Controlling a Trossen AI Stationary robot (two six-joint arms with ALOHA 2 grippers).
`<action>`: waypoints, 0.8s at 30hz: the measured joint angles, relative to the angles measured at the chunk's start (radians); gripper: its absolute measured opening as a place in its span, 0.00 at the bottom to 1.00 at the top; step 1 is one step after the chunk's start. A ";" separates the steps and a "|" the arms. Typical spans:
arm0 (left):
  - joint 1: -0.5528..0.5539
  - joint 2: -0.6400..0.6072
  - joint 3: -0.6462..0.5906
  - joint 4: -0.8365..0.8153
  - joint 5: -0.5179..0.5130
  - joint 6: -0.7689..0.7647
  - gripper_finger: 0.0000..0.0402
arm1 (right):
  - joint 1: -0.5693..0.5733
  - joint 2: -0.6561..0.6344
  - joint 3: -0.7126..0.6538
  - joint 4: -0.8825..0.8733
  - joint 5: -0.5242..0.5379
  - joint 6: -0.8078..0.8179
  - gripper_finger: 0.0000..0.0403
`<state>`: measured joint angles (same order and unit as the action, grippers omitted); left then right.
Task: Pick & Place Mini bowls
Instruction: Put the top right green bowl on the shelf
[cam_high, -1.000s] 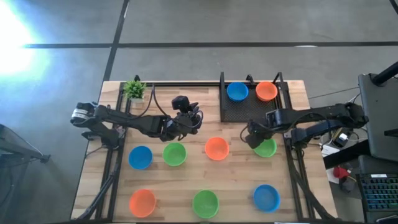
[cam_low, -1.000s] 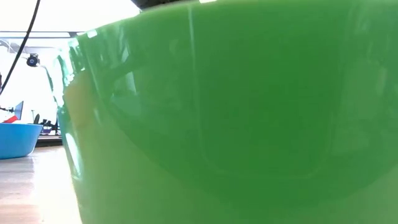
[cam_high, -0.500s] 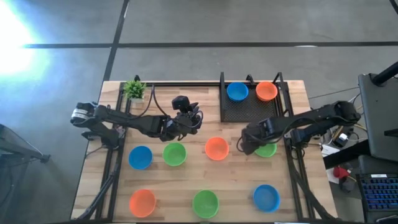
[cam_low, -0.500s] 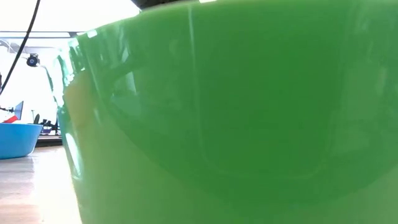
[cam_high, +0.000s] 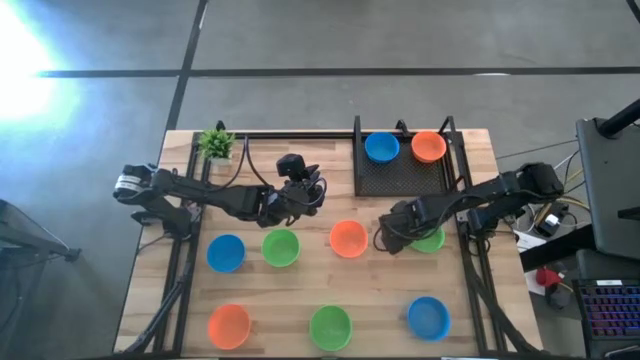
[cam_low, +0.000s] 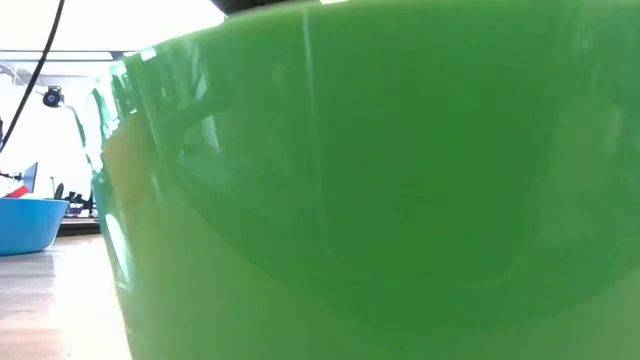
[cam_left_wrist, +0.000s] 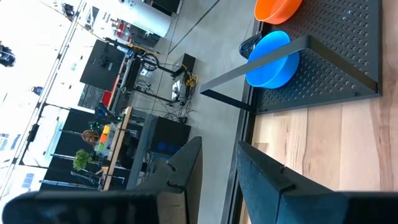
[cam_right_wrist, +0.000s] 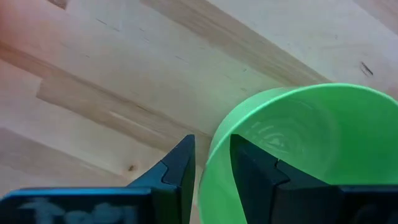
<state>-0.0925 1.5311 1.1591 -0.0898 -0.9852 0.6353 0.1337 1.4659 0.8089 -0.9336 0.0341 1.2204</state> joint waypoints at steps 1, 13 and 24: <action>0.000 0.000 0.000 0.000 0.000 0.000 0.26 | 0.000 0.010 0.000 0.001 0.000 -0.018 0.24; 0.000 0.000 0.000 0.000 0.000 0.001 0.26 | 0.000 0.088 0.018 0.011 0.026 -0.168 0.03; 0.000 0.000 0.000 0.000 0.000 0.001 0.26 | -0.001 0.045 0.157 -0.111 0.080 -0.306 0.02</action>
<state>-0.0921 1.5311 1.1591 -0.0898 -0.9852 0.6365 0.1329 1.5112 0.9658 -1.0450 0.1143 0.9141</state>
